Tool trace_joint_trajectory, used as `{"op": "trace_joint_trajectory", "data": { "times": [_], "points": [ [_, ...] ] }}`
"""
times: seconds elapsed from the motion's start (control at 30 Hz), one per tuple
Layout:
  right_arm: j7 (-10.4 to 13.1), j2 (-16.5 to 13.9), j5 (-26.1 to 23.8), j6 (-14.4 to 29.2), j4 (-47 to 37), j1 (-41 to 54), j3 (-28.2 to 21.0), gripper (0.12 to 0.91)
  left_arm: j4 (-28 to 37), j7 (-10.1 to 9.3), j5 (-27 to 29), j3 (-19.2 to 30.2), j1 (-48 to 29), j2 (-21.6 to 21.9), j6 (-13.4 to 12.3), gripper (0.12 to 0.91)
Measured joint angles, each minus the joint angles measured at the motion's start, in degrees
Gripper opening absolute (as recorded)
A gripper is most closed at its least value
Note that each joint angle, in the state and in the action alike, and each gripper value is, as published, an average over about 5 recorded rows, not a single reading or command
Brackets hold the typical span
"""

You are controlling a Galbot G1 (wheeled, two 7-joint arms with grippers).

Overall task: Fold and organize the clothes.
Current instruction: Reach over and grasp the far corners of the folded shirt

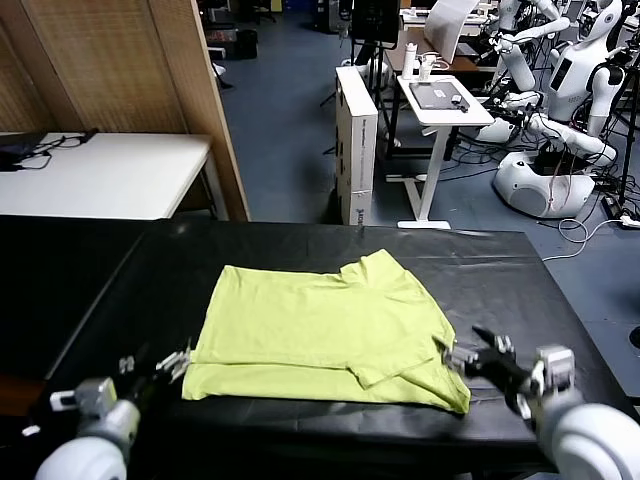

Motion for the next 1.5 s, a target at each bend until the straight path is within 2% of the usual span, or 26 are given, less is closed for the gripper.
{"op": "trace_joint_trajectory", "data": {
  "times": [0.17, 0.47, 0.7, 0.87, 1.0, 1.17, 1.27, 1.5],
  "points": [
    [-0.7, 1.1, -1.3, -0.3, -4.9, 5.9, -5.1, 0.907, 5.9, 1.39, -4.8, 3.6, -8.2, 1.4, 3.1, 0.907],
    [-1.3, 3.8, -4.3, -0.2, -10.2, 12.3, -10.4, 0.907, 17.9, 7.08, -5.1, 10.1, -19.7, 1.8, 6.0, 0.907],
    [-1.2, 5.0, -4.7, 0.1, -12.8, 15.5, -13.3, 0.907, 23.5, 9.61, -3.3, 12.5, -24.6, 1.9, 5.9, 0.907],
    [-1.4, 5.6, -4.7, 1.0, -14.7, 17.2, -14.8, 0.907, 26.2, 10.44, -1.6, 13.8, -26.8, 2.0, 4.1, 0.868],
    [-1.5, 6.2, -4.9, 1.1, -16.2, 18.2, -15.8, 0.907, 28.4, 11.29, 0.4, 14.9, -28.7, 1.9, 2.2, 0.743],
    [-1.7, 6.6, -5.0, 1.1, -17.6, 19.3, -16.9, 0.907, 31.4, 11.67, 1.2, 16.3, -30.7, 1.4, 1.4, 0.457],
    [-1.7, 6.9, -5.2, 1.1, -18.2, 19.7, -17.4, 0.907, 33.0, 11.9, 1.5, 16.9, -31.8, 1.0, 1.3, 0.329],
    [-1.8, 7.4, -5.7, 1.1, -18.9, 20.0, -18.3, 0.892, 35.4, 12.37, 1.8, 18.0, -32.8, 1.2, 1.1, 0.212]
  ]
}}
